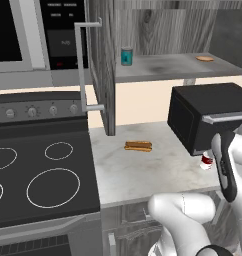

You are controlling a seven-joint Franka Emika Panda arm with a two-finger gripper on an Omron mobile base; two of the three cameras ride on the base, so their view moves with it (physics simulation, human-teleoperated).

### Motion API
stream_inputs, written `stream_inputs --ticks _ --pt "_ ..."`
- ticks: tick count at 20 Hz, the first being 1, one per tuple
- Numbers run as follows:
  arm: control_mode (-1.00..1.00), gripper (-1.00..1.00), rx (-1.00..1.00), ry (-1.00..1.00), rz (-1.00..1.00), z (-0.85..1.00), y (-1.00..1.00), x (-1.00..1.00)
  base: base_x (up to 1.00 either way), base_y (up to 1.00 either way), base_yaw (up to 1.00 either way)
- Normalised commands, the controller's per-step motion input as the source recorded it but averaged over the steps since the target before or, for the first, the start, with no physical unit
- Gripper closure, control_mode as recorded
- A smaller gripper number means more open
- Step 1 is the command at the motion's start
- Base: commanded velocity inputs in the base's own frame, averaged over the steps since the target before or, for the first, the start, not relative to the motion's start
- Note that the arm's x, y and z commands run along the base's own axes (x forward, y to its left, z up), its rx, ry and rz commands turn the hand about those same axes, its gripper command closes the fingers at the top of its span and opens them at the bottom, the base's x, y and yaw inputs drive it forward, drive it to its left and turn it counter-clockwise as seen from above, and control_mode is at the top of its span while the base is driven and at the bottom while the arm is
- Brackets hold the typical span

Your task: Pick the cans from the counter and place them in their designated side in the cabinet.

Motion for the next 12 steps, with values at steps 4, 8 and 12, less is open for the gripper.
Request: stream_inputs --ticks 4,8,12 --pt "-1.00 -1.00 -0.01 0.00 0.00 -0.06 -0.02 0.12 0.00 0.00 0.00" --pt "-1.00 -1.00 0.00 0.00 0.00 -0.08 -0.03 0.10 0.00 0.00 0.00" --pt "-1.00 -1.00 0.00 0.00 0.00 -0.12 -0.02 0.14 0.00 0.00 0.00"
